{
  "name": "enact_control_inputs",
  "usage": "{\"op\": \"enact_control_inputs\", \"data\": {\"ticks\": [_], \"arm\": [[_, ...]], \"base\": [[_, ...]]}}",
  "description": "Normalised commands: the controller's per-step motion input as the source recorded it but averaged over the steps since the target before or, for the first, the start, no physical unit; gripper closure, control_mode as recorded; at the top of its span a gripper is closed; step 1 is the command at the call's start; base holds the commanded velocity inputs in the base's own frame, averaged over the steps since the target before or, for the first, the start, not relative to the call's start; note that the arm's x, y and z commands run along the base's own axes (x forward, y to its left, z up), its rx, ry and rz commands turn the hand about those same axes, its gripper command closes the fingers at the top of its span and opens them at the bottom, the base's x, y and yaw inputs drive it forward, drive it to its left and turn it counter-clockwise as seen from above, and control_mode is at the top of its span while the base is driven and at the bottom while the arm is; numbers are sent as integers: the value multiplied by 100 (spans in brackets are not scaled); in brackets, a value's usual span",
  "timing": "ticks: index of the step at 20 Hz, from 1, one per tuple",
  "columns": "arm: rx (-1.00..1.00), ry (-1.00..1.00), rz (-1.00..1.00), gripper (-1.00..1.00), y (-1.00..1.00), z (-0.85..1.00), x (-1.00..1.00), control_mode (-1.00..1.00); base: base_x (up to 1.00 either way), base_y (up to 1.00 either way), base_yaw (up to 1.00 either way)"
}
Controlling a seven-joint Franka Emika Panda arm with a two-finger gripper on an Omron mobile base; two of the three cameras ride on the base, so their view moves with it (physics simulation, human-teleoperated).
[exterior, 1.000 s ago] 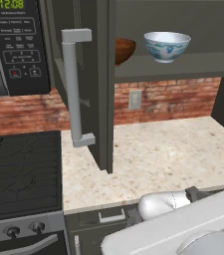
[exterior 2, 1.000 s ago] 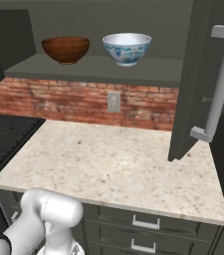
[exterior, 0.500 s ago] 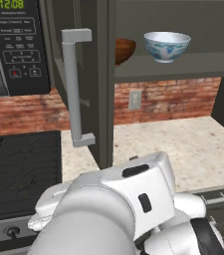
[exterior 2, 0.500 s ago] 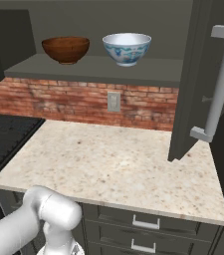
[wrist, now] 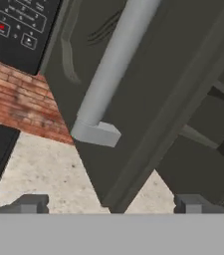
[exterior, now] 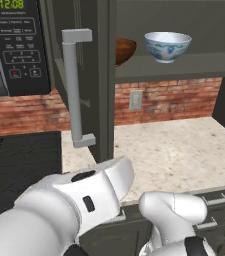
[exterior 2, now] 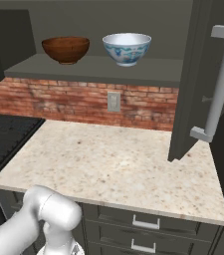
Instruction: Open the cabinet. Pick the bowls from the counter and place them in the cabinet. Then close the cabinet.
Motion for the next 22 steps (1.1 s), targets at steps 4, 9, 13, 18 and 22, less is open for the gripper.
{"op": "enact_control_inputs", "data": {"ticks": [4,9,13,18,22], "arm": [[-6,-56,16,-100,6,-43,0,-100],[-1,-34,0,-100,0,0,4,-100],[0,-9,0,-100,0,0,36,-100],[0,0,0,-100,0,0,80,-100],[0,0,0,-100,0,-2,97,-100]], "base": [[0,0,0],[0,0,0],[0,0,0],[0,0,0],[0,0,0]]}}
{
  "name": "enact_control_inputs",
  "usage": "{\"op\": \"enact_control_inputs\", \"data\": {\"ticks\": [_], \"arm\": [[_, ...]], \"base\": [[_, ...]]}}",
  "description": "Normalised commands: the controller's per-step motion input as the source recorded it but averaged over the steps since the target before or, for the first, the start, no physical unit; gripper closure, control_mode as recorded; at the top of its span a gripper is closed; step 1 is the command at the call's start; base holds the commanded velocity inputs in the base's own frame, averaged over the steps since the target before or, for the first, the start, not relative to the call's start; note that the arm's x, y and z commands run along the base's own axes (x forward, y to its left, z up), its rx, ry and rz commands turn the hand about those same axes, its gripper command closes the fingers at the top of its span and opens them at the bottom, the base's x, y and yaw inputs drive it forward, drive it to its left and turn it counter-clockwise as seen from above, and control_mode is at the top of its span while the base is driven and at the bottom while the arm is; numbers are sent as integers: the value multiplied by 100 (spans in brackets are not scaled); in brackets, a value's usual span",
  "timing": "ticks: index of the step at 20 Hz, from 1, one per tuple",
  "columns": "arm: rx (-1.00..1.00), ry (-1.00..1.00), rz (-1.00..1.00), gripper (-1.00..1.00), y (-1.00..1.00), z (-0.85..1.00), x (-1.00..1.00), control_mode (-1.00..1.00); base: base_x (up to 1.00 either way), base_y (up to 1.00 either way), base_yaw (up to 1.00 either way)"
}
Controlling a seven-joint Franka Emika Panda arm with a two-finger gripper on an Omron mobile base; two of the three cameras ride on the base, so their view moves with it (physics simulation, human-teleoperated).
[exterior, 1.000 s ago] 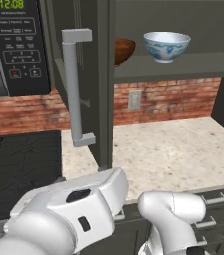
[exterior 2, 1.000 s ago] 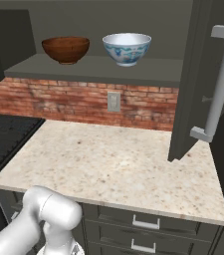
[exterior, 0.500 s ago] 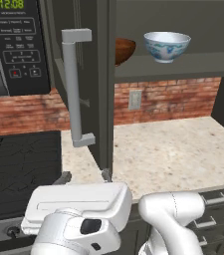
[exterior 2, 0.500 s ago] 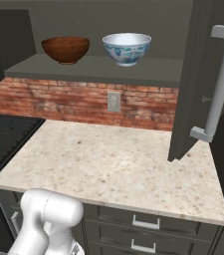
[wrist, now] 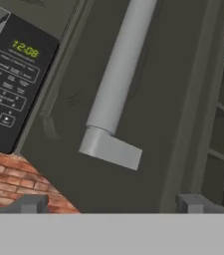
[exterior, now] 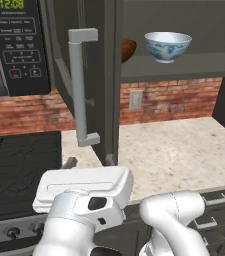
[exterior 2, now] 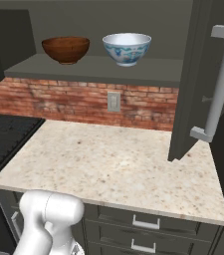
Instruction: Open the cabinet. Pick the bowls from the counter and place them in the cabinet. Then close the cabinet.
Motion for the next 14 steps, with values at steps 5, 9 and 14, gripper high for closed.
{"op": "enact_control_inputs", "data": {"ticks": [5,9,14], "arm": [[4,0,0,-100,-25,-3,77,-100],[14,-3,0,-100,-79,-7,96,-100],[21,-3,0,-100,-100,0,100,-100]], "base": [[0,0,0],[0,0,0],[0,0,0]]}}
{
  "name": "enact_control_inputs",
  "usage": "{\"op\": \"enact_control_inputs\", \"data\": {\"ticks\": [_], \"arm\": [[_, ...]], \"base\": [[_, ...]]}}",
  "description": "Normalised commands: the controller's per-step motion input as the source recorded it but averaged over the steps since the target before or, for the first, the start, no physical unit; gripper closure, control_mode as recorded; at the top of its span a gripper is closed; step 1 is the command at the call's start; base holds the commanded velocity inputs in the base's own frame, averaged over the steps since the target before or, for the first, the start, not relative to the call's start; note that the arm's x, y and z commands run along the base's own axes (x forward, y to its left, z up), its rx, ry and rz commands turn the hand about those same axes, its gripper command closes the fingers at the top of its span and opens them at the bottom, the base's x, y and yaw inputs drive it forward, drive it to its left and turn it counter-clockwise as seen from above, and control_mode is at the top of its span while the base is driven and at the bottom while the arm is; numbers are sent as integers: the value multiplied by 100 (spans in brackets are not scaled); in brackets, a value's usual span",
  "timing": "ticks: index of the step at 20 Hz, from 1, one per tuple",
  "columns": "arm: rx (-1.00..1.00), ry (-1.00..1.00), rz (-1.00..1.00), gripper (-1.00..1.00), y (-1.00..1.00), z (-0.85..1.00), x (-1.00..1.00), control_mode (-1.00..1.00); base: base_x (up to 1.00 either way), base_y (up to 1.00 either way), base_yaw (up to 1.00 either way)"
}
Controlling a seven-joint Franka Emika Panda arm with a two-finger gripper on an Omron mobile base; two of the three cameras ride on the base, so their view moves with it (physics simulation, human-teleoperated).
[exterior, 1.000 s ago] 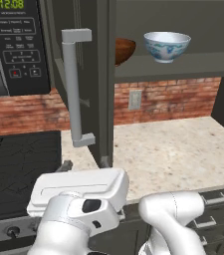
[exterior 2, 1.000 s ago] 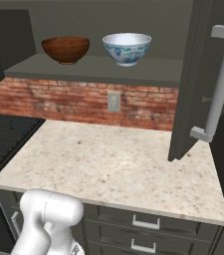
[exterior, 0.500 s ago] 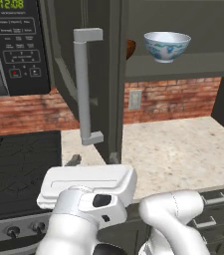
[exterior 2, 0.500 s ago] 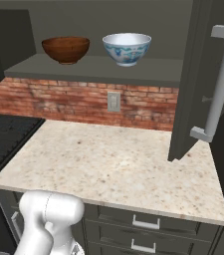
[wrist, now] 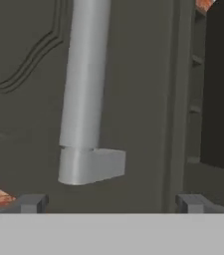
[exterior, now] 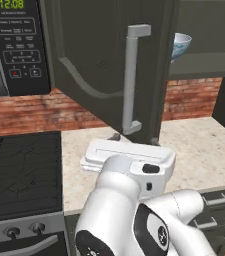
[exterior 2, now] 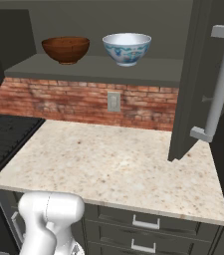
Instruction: Open the cabinet. Pick the bowls from the counter and place them in the cabinet. Then close the cabinet.
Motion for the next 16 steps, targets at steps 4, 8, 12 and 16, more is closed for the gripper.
{"op": "enact_control_inputs", "data": {"ticks": [4,8,12,16], "arm": [[23,-4,4,-100,-100,-5,100,-100],[19,-2,7,-100,-96,-7,100,-100],[16,0,3,-100,-76,-3,100,-100],[12,0,3,-100,-62,-11,100,-100]], "base": [[0,0,0],[0,0,0],[0,0,0],[0,0,0]]}}
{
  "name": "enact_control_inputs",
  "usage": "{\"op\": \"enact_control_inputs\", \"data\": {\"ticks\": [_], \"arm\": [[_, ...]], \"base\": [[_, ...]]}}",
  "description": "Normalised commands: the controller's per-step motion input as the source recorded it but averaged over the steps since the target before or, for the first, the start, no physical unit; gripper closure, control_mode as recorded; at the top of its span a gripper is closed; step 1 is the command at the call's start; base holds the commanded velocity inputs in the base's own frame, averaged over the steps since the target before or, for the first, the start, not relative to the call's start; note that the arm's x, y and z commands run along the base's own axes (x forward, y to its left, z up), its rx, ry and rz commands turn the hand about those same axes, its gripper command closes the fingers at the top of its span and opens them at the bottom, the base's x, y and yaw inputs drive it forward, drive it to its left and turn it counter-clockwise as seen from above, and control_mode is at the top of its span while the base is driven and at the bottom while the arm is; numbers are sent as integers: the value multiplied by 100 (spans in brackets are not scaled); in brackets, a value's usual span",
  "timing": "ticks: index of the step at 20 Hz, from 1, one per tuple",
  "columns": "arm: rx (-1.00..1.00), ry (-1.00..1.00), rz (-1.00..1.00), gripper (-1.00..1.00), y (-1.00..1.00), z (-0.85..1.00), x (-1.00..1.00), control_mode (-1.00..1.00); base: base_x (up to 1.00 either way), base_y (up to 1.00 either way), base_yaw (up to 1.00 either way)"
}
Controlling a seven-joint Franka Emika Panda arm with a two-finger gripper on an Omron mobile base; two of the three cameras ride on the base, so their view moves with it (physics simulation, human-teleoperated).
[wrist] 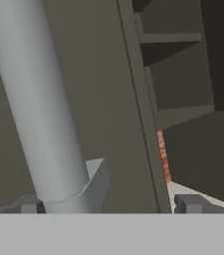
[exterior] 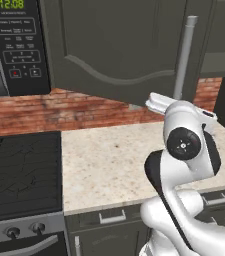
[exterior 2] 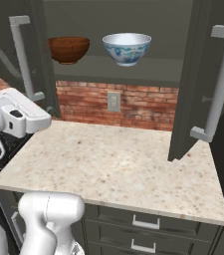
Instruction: Open the cabinet. Pick the bowls from the counter and place them in the cabinet. Then close the cabinet.
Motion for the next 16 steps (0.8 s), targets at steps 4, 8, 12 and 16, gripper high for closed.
{"op": "enact_control_inputs", "data": {"ticks": [4,8,12,16], "arm": [[5,0,7,-100,-48,-24,100,-100],[1,0,6,-100,-38,-25,100,-100],[4,0,2,-100,-29,-14,100,-100],[3,1,0,-100,-17,-4,97,-100]], "base": [[0,0,0],[0,0,0],[0,0,0],[0,0,0]]}}
